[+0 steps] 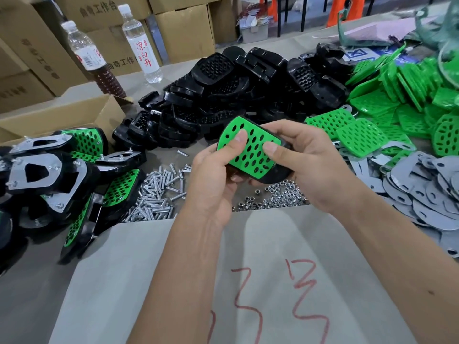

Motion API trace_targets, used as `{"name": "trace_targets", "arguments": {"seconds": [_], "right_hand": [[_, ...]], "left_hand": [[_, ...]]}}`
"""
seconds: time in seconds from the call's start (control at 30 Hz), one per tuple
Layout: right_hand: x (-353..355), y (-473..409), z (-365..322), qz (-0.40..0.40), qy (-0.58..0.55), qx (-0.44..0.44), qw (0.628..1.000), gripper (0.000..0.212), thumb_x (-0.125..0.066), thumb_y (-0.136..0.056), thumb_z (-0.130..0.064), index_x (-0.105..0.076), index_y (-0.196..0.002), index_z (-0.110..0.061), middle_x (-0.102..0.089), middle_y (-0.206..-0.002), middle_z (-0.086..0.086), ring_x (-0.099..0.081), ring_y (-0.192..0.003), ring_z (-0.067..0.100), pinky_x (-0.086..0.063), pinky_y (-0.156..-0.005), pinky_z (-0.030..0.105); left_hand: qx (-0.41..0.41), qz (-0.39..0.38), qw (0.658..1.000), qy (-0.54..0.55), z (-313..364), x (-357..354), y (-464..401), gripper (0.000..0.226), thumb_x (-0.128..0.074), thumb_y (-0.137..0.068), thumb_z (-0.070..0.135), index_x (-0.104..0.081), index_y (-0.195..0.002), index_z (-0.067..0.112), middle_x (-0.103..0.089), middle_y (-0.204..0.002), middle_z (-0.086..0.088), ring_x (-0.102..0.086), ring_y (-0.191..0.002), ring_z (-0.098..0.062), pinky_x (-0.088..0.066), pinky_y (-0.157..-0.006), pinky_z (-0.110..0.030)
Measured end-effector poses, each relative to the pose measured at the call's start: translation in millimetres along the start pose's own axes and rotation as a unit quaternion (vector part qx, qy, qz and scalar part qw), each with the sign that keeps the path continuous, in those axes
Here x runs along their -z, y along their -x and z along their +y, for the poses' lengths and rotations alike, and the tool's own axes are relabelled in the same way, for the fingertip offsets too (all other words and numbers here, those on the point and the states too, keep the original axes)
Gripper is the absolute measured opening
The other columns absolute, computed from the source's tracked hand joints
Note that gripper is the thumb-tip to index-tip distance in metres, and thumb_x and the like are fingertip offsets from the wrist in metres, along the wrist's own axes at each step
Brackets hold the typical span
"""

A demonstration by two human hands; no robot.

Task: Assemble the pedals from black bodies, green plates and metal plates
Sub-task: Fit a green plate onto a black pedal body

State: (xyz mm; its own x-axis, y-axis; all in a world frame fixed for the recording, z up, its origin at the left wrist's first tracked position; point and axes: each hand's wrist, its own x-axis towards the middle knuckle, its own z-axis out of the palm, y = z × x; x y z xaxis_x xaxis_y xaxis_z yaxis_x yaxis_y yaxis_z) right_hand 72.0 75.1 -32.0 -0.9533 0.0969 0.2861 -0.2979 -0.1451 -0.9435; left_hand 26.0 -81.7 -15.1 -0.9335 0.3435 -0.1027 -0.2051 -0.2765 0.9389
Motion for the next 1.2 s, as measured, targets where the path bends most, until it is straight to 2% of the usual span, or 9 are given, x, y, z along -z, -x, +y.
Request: {"name": "trace_targets", "arguments": {"seconds": [0.1,0.27,0.4,0.5,0.73,0.83,0.97,1.07,1.2], "right_hand": [[-0.6,0.6,-1.0,0.011,0.037,0.010,0.999,0.017,-0.063,-0.096,-0.006,-0.072,-0.108,-0.016,-0.076,-0.097,0.008,-0.075,-0.086,0.032,-0.064,-0.062,0.050],[0.3,-1.5,-0.2,0.013,0.123,0.036,0.992,0.023,-0.066,-0.092,-0.014,-0.075,-0.096,-0.034,-0.075,-0.096,0.010,-0.070,-0.095,0.042,-0.060,-0.076,0.063],[2.0,-2.1,-0.2,0.007,0.119,0.017,0.993,0.015,-0.065,-0.092,-0.018,-0.075,-0.100,-0.026,-0.073,-0.096,0.013,-0.068,-0.094,0.043,-0.059,-0.079,0.064],[2.8,-1.7,-0.2,0.005,0.119,0.003,0.993,0.014,-0.064,-0.094,-0.017,-0.073,-0.105,-0.018,-0.072,-0.100,0.017,-0.064,-0.091,0.028,-0.055,-0.088,0.055],[-1.2,2.1,-1.0,-0.034,0.041,-0.085,0.995,0.013,-0.052,-0.108,-0.007,-0.062,-0.115,-0.011,-0.068,-0.103,0.018,-0.075,-0.086,0.028,-0.064,-0.064,0.044],[1.3,2.0,1.3,-0.023,0.077,-0.065,0.995,0.012,-0.054,-0.107,-0.003,-0.063,-0.113,-0.009,-0.069,-0.097,0.016,-0.073,-0.076,0.028,-0.063,-0.056,0.043],[1.9,2.0,1.8,-0.017,0.091,-0.017,0.996,0.014,-0.058,-0.104,-0.004,-0.066,-0.107,-0.015,-0.068,-0.092,0.010,-0.072,-0.073,0.025,-0.060,-0.050,0.039],[1.5,1.6,2.7,0.014,0.122,0.006,0.992,0.018,-0.062,-0.100,-0.007,-0.069,-0.101,-0.023,-0.070,-0.086,-0.002,-0.073,-0.075,0.019,-0.060,-0.052,0.038],[-0.1,1.3,4.1,0.084,0.017,-0.036,0.996,0.013,-0.060,-0.102,-0.001,-0.067,-0.106,-0.010,-0.075,-0.092,0.009,-0.077,-0.079,0.029,-0.064,-0.060,0.047]], "left_hand": [[0.017,0.013,0.998,-0.052,-1.0,3.7,-2.3,0.037,-0.079,-0.080,0.034,-0.074,-0.106,0.008,-0.071,-0.088,-0.006,-0.062,-0.070,-0.016,-0.044,-0.050,-0.022],[-0.021,0.016,0.996,-0.090,0.6,10.2,-4.4,0.020,-0.075,-0.092,0.023,-0.076,-0.101,0.005,-0.074,-0.086,-0.008,-0.072,-0.079,-0.023,-0.063,-0.069,-0.041],[0.013,0.005,0.999,-0.041,2.7,8.2,-2.2,0.020,-0.073,-0.093,0.018,-0.075,-0.105,0.001,-0.075,-0.087,-0.012,-0.074,-0.075,-0.025,-0.063,-0.063,-0.040],[0.021,-0.002,0.998,-0.051,2.7,10.0,-4.3,0.022,-0.073,-0.092,0.019,-0.076,-0.106,0.002,-0.077,-0.089,-0.010,-0.075,-0.076,-0.020,-0.064,-0.066,-0.037],[0.025,0.017,1.000,-0.008,-4.4,4.7,-3.2,0.027,-0.078,-0.084,0.020,-0.074,-0.103,0.002,-0.074,-0.087,-0.013,-0.072,-0.073,-0.024,-0.061,-0.061,-0.037],[0.039,0.013,0.999,-0.008,-7.8,3.2,-2.7,0.041,-0.079,-0.071,0.027,-0.074,-0.104,0.004,-0.074,-0.089,-0.013,-0.071,-0.076,-0.026,-0.062,-0.068,-0.042],[0.035,-0.010,0.999,0.017,-5.9,5.2,-3.6,0.034,-0.077,-0.073,0.027,-0.076,-0.100,0.007,-0.074,-0.089,-0.010,-0.071,-0.074,-0.018,-0.061,-0.065,-0.032],[0.055,-0.026,0.998,0.019,-8.5,2.8,-3.5,0.033,-0.076,-0.077,0.033,-0.079,-0.100,0.009,-0.074,-0.096,-0.013,-0.069,-0.080,-0.025,-0.057,-0.071,-0.039],[0.073,-0.014,0.994,0.082,-8.5,-6.3,-1.7,0.038,-0.076,-0.076,0.031,-0.073,-0.105,0.005,-0.070,-0.086,-0.011,-0.061,-0.073,-0.021,-0.056,-0.070,-0.037]]}}
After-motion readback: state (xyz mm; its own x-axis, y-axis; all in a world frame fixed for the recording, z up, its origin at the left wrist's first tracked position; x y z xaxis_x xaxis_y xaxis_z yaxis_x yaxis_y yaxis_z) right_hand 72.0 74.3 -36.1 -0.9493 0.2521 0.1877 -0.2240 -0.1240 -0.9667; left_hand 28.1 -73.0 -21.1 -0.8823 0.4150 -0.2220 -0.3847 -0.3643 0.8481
